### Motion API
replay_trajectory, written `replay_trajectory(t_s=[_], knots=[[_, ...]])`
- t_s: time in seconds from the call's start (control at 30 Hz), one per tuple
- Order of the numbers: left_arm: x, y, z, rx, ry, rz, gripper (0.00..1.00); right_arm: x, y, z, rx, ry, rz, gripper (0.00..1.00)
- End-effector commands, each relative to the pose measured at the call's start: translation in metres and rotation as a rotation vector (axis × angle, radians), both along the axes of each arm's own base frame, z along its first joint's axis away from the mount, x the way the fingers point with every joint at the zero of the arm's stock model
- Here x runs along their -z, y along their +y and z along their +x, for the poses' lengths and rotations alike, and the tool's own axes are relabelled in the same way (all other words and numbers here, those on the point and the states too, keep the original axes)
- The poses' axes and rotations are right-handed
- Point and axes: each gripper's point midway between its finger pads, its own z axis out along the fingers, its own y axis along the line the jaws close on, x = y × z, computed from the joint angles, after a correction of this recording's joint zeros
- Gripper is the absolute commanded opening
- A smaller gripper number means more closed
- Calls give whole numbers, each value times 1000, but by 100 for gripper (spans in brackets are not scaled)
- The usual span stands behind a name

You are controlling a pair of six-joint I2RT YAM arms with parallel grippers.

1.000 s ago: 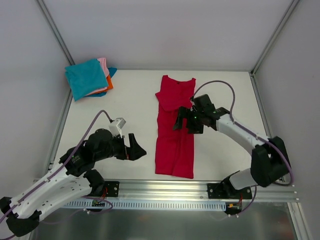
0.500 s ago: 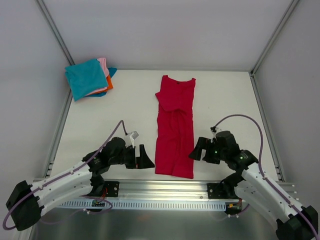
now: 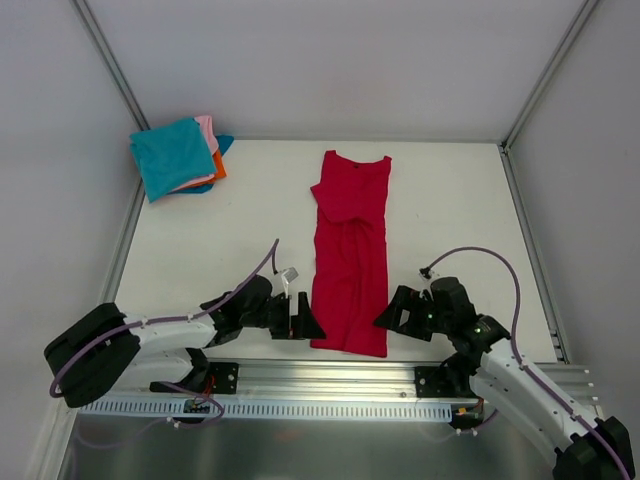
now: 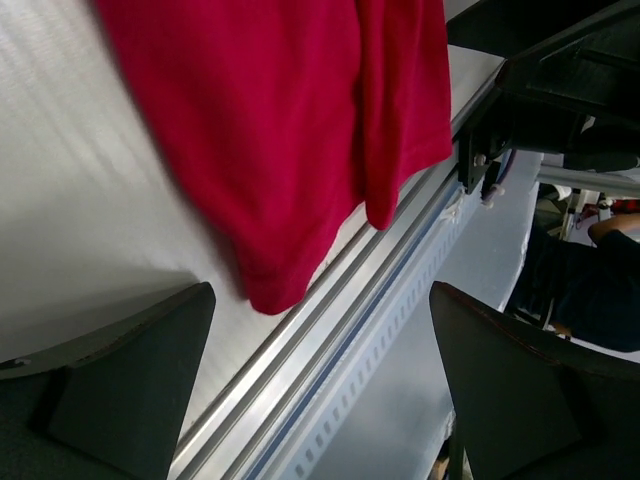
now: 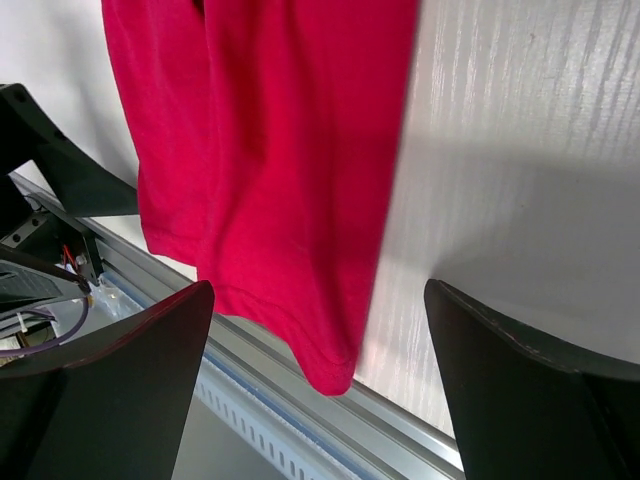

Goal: Fold and stack the t-shirts
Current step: Grab the bottom of the folded rectangular tshirt with both arms

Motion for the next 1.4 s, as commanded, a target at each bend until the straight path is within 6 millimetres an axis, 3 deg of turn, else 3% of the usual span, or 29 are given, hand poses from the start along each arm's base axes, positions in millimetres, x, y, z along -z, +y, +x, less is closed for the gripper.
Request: replay_trajectory(t_s=[0.0,0.37,0.6,0.8,1.0,1.17,1.23,1.37], knots=[[5,-12,0,26,-6,-29,94,13,-2,-10,7,57,-10,92],[18,-43,-16,104,48,11,92,19,-8,-39,32,137,19,87],[23,-45,-19,109,58,26,92,22,-6,-53,21,179,71,86],[25,-46,-20,113,65,34,92,23,8,-57,-15,239,128,86],[25,-43,-21,115,60,46,91,20,-5,-63,-43,286,-1,87],[24,-41,-21,115,58,55,91,29,-9,-69,-58,356,-54,87],[24,-40,-21,113,55,55,91,33,-4,-70,-62,372,-33,85],[24,-41,-21,118,52,53,84,37,2,-68,-63,385,-3,66]])
